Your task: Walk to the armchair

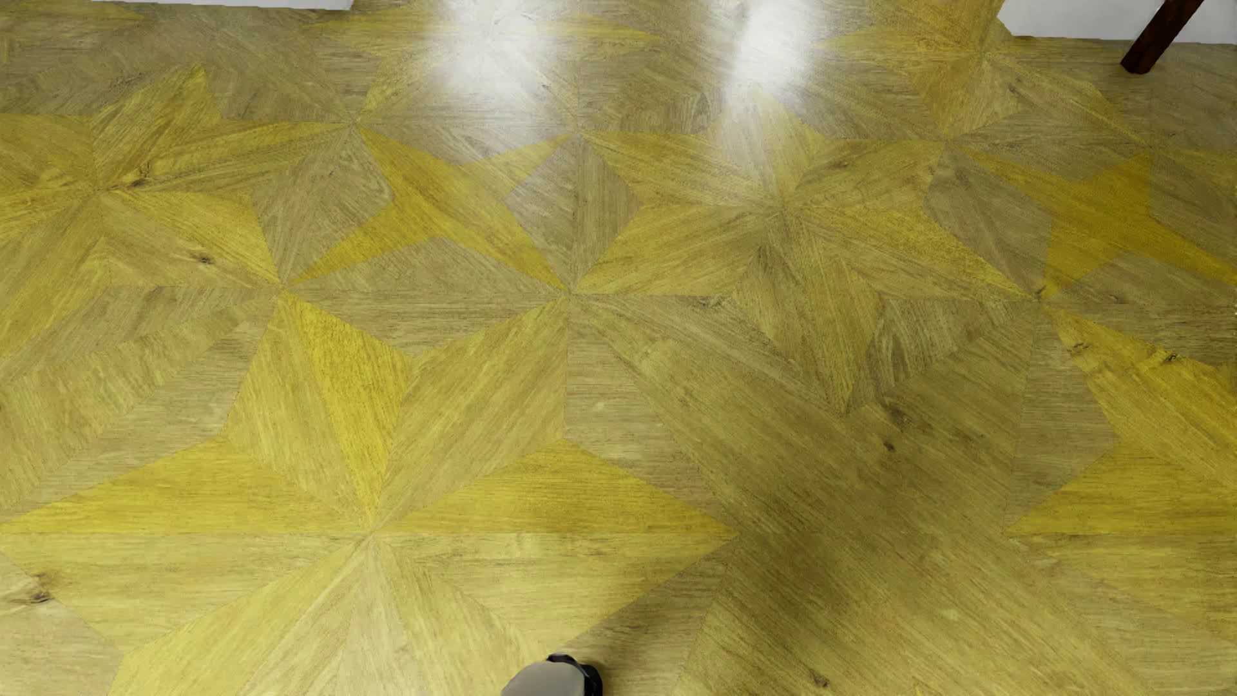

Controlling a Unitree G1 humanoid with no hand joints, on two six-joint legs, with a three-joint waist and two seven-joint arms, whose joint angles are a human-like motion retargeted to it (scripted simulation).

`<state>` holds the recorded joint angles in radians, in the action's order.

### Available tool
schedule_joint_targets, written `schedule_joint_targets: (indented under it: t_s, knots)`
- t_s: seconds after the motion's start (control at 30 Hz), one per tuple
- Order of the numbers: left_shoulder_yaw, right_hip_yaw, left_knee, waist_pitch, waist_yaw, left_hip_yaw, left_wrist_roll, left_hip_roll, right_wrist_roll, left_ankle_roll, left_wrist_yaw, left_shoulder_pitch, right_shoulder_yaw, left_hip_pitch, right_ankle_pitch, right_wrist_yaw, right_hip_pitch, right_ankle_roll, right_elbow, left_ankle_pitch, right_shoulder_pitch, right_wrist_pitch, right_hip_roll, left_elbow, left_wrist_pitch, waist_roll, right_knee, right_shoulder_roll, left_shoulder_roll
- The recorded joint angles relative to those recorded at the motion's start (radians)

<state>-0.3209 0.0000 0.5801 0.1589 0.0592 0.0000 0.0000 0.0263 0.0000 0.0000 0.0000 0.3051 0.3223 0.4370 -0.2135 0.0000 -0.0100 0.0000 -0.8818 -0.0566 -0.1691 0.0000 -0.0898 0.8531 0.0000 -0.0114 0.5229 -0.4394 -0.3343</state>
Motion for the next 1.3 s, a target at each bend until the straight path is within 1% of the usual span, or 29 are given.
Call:
schedule_joint_targets:
  t_s: [0.03,0.07,0.1,0.13,0.17,0.2,0.23,0.27,0.3,0.33,0.37,0.4,0.43,0.47,0.5,0.53,0.57,0.6,0.67,0.73,0.77,0.8,0.83,0.9,0.97,1.07,1.17,1.23,1.3]
  knots:
    - [-0.006,0.000,-0.137,0.001,0.019,0.000,0.000,-0.016,0.000,0.000,0.000,0.020,-0.001,-0.010,-0.033,0.000,0.023,0.000,0.015,0.097,0.005,0.000,-0.002,0.015,0.000,0.002,0.014,-0.004,-0.003]
    - [-0.012,0.000,-0.214,0.000,0.035,0.000,0.000,-0.041,0.000,0.000,0.000,0.047,0.001,-0.023,-0.066,0.000,0.046,0.000,0.029,0.219,0.007,0.000,-0.006,0.033,0.000,0.000,0.031,-0.006,-0.003]
    - [-0.018,0.000,-0.240,-0.002,0.047,0.000,0.000,-0.070,0.000,0.000,0.000,0.079,0.001,-0.029,-0.101,0.000,0.076,0.000,0.042,0.282,0.001,0.000,-0.011,0.051,0.000,-0.006,0.045,-0.006,-0.001]
    - [-0.023,0.000,-0.305,-0.005,0.057,0.000,0.000,-0.094,0.000,0.000,0.000,0.110,-0.003,-0.025,-0.139,0.000,0.113,0.000,0.053,0.250,-0.011,0.000,-0.014,0.066,0.000,-0.014,0.051,-0.002,0.002]
    - [-0.027,0.000,-0.310,-0.008,0.064,0.000,0.000,-0.110,0.000,0.000,0.000,0.140,-0.008,-0.013,-0.184,0.000,0.158,0.000,0.064,0.188,-0.029,0.000,-0.019,0.076,0.000,-0.022,0.050,0.006,0.006]
    - [-0.029,0.000,-0.302,-0.013,0.072,0.000,0.000,-0.119,0.000,0.000,0.000,0.167,-0.009,0.003,-0.233,0.000,0.205,0.000,0.074,0.201,-0.050,0.000,-0.027,0.082,0.000,-0.027,0.043,0.017,0.008]
    - [-0.029,0.000,-0.171,-0.023,0.087,0.000,0.000,-0.124,0.000,0.000,0.000,0.190,0.001,0.017,-0.271,0.000,0.249,0.000,0.086,0.259,-0.068,0.000,-0.032,0.088,0.000,-0.026,0.037,0.032,0.009]
    - [-0.029,0.000,-0.149,-0.039,0.106,0.000,0.000,-0.128,0.000,0.000,0.000,0.208,0.019,0.030,-0.274,0.000,0.276,0.000,0.098,0.180,-0.079,0.000,-0.026,0.100,0.000,-0.018,0.046,0.052,0.010]
    - [-0.027,0.000,-0.128,-0.056,0.121,0.000,0.000,-0.127,0.000,0.000,0.000,0.216,0.040,0.052,-0.220,0.000,0.271,0.000,0.107,0.023,-0.078,0.000,-0.007,0.122,0.000,0.002,0.089,0.079,0.011]
    - [-0.034,0.000,-0.112,-0.065,0.120,0.000,0.000,-0.113,0.000,0.000,0.000,0.206,0.066,0.083,-0.088,0.000,0.242,0.000,0.110,-0.161,-0.066,0.000,0.020,0.157,0.000,0.029,0.173,0.110,0.010]
    - [-0.061,0.000,-0.093,-0.061,0.106,0.000,0.000,-0.082,0.000,0.000,0.000,0.180,0.102,0.107,0.132,0.000,0.210,0.000,0.108,-0.295,-0.048,0.000,0.048,0.191,0.000,0.050,0.279,0.137,0.002]
    - [-0.097,0.000,-0.077,-0.051,0.091,0.000,0.000,-0.039,0.000,0.000,0.000,0.145,0.150,0.105,0.412,0.000,0.179,0.000,0.112,-0.332,-0.029,0.000,0.066,0.204,0.000,0.057,0.367,0.152,-0.013]
    - [-0.116,0.000,-0.075,-0.043,0.088,0.000,0.000,0.003,0.000,0.000,0.000,0.112,0.200,0.078,0.631,0.000,0.140,0.000,0.130,-0.290,-0.012,0.000,0.067,0.194,0.000,0.053,0.419,0.150,-0.030]
    - [-0.104,0.000,-0.088,-0.038,0.091,0.000,0.000,0.045,0.000,0.000,0.000,0.087,0.232,0.035,0.669,0.000,0.100,0.000,0.154,-0.208,-0.001,0.000,0.057,0.169,0.000,0.046,0.464,0.139,-0.044]
    - [-0.069,0.000,-0.101,-0.036,0.085,0.000,0.000,0.087,0.000,0.000,0.000,0.070,0.233,-0.014,0.545,0.000,0.066,0.000,0.165,-0.122,-0.001,0.000,0.048,0.137,0.000,0.038,0.512,0.126,-0.055]
    - [-0.029,0.000,-0.111,-0.037,0.064,0.000,0.000,0.124,0.000,0.000,0.000,0.055,0.208,-0.063,0.379,0.000,0.043,0.000,0.151,-0.046,-0.008,0.000,0.045,0.099,0.000,0.029,0.549,0.117,-0.065]
    - [0.001,0.000,-0.120,-0.039,0.037,0.000,0.000,0.152,0.000,0.000,0.000,0.038,0.174,-0.114,0.259,0.000,0.028,0.000,0.115,0.017,-0.020,0.000,0.048,0.061,0.000,0.016,0.561,0.109,-0.073]
    - [0.025,0.000,-0.128,-0.041,0.013,0.000,0.000,0.167,0.000,0.000,0.000,0.018,0.151,-0.162,0.189,0.000,0.017,0.000,0.070,0.068,-0.030,0.000,0.055,0.027,0.000,-0.002,0.553,0.097,-0.077]
    - [0.060,0.000,-0.134,-0.053,-0.013,0.000,0.000,0.170,0.000,0.000,0.000,-0.028,0.161,-0.233,0.080,0.000,-0.018,0.000,-0.019,0.142,-0.047,0.000,0.064,-0.024,0.000,-0.043,0.497,0.064,-0.081]
    - [0.093,0.000,-0.142,-0.067,-0.041,0.000,0.000,0.163,0.000,0.000,0.000,-0.060,0.177,-0.307,-0.003,0.000,-0.026,0.000,-0.094,0.201,-0.077,0.000,0.077,-0.062,0.000,-0.080,0.407,0.038,-0.088]
    - [0.119,0.000,-0.147,-0.074,-0.067,0.000,0.000,0.146,0.000,0.000,0.000,-0.071,0.167,-0.343,-0.033,0.000,-0.012,0.000,-0.126,0.232,-0.094,0.000,0.080,-0.072,0.000,-0.098,0.352,0.033,-0.089]
    - [0.149,0.000,-0.150,-0.081,-0.100,0.000,0.000,0.127,0.000,0.000,0.000,-0.082,0.149,-0.368,-0.059,0.000,0.004,0.000,-0.153,0.260,-0.110,0.000,0.084,-0.072,0.000,-0.109,0.298,0.032,-0.088]
    - [0.177,0.000,-0.152,-0.087,-0.134,0.000,0.000,0.114,0.000,0.000,0.000,-0.096,0.131,-0.387,-0.074,0.000,0.019,0.000,-0.173,0.283,-0.127,0.000,0.095,-0.061,0.000,-0.109,0.251,0.035,-0.087]
    - [0.204,0.000,-0.165,-0.101,-0.192,0.000,0.000,0.086,0.000,0.000,0.000,-0.138,0.110,-0.415,-0.059,0.000,0.034,0.000,-0.193,0.325,-0.163,0.000,0.115,-0.008,0.000,-0.098,0.177,0.041,-0.078]
    - [0.191,0.000,-0.169,-0.112,-0.223,0.000,0.000,0.063,0.000,0.000,0.000,-0.182,0.114,-0.429,-0.028,0.000,0.015,0.000,-0.196,0.344,-0.195,0.000,0.122,0.042,0.000,-0.084,0.140,0.039,-0.063]
    - [0.114,0.000,-0.173,-0.095,-0.258,0.000,0.000,0.060,0.000,0.000,0.000,-0.187,0.126,-0.433,0.004,0.000,-0.018,0.000,-0.209,0.284,-0.239,0.000,0.118,0.014,0.000,-0.070,0.123,0.031,-0.034]
    - [0.041,0.000,-0.170,-0.073,-0.250,0.000,0.000,0.029,0.000,0.000,0.000,-0.120,0.106,-0.460,0.038,0.000,-0.067,0.000,-0.227,0.273,-0.277,0.000,0.130,-0.019,0.000,-0.055,0.088,0.031,-0.020]
    - [0.049,0.000,-0.170,-0.058,-0.221,0.000,0.000,0.016,0.000,0.000,0.000,-0.064,0.107,-0.484,0.031,0.000,-0.127,0.000,-0.223,0.247,-0.282,0.000,0.145,0.034,0.000,-0.048,0.041,0.029,-0.012]
    - [0.057,0.000,-0.168,-0.032,-0.192,0.000,0.000,0.003,0.000,0.000,0.000,-0.019,0.107,-0.512,-0.015,0.000,-0.202,0.000,-0.205,0.209,-0.271,0.000,0.143,0.126,0.000,-0.054,-0.014,0.020,-0.008]
